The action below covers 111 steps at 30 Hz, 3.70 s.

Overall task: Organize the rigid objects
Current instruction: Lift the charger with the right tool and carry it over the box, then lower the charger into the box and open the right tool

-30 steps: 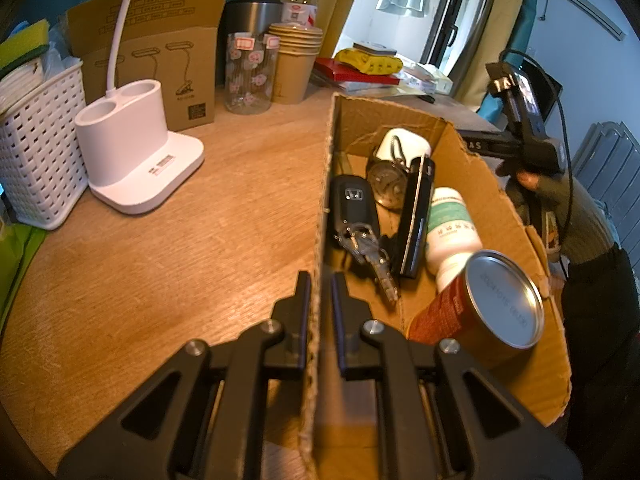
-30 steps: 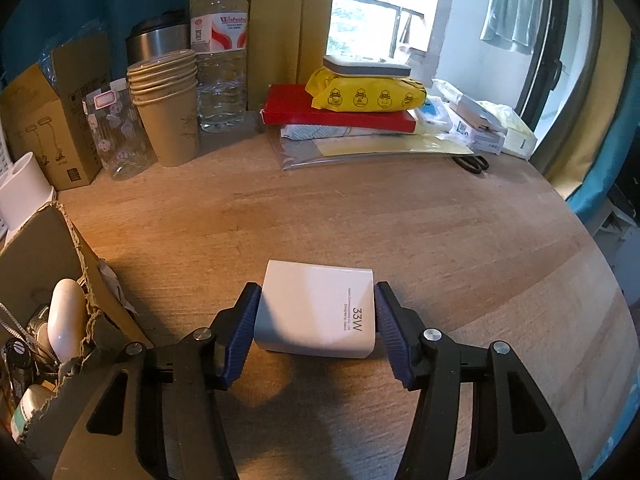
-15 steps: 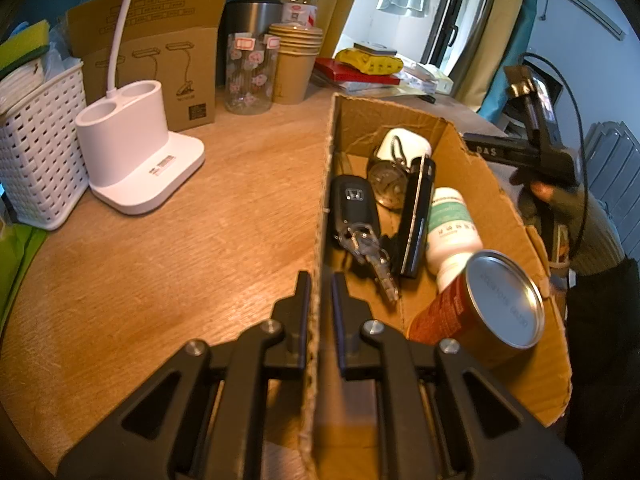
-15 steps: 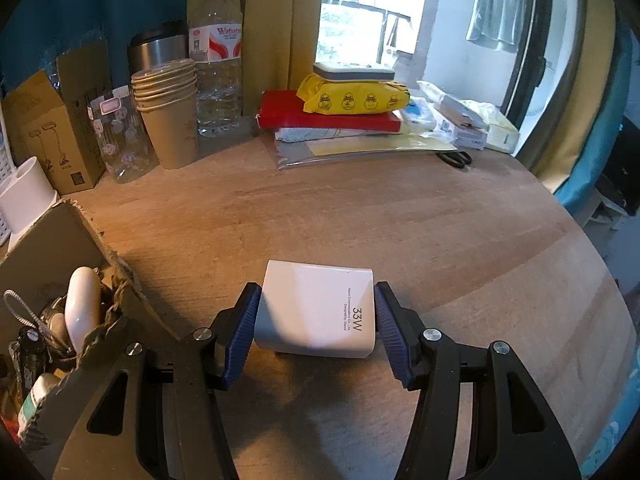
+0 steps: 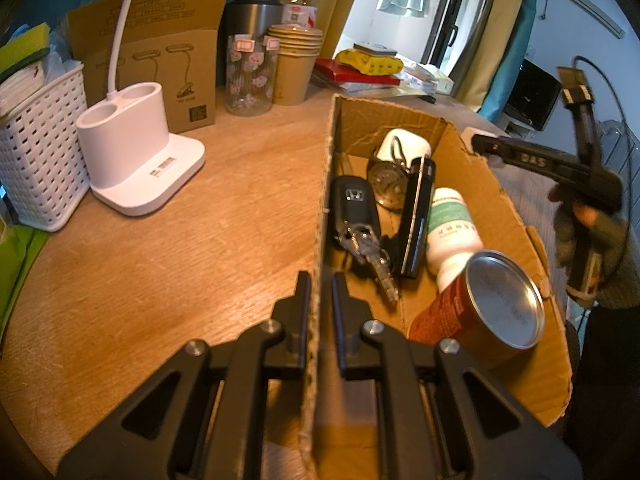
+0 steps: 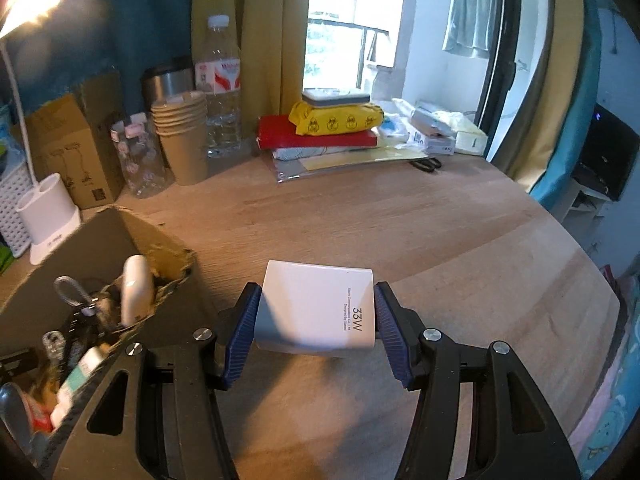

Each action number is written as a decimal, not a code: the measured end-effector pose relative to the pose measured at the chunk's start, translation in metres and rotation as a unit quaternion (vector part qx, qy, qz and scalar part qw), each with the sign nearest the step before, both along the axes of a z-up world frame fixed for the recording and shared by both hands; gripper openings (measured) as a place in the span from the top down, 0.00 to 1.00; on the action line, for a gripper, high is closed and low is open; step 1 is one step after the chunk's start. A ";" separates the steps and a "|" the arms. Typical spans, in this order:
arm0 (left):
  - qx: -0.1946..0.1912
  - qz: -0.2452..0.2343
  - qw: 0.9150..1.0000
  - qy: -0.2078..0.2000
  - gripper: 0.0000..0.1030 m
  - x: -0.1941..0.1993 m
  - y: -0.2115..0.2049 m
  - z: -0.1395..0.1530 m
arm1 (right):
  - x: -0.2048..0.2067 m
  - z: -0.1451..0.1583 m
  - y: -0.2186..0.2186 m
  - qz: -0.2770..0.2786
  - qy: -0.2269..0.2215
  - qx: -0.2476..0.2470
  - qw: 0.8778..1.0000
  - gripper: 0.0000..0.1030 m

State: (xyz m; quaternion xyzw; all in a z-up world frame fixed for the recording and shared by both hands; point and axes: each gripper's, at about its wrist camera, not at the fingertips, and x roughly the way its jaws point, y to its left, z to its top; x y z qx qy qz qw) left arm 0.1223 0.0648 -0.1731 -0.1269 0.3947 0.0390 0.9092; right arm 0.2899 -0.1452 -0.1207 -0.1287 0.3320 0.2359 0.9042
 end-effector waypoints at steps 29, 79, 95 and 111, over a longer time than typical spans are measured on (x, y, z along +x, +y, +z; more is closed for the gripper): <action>0.002 0.000 1.000 -0.001 0.89 0.000 0.003 0.003 | -0.104 0.052 0.019 0.049 -0.051 0.036 0.997 0.42; 0.004 0.001 1.000 -0.001 0.89 -0.002 0.002 0.004 | -0.132 0.013 0.116 0.240 -0.003 -0.018 0.971 0.42; 0.006 0.002 1.000 0.001 0.89 -0.002 0.002 0.003 | -0.130 0.002 0.137 0.298 0.010 -0.074 0.952 0.42; 0.004 0.002 1.000 -0.001 0.89 -0.001 -0.001 0.001 | -0.123 0.013 0.125 0.268 -0.002 -0.052 0.962 0.42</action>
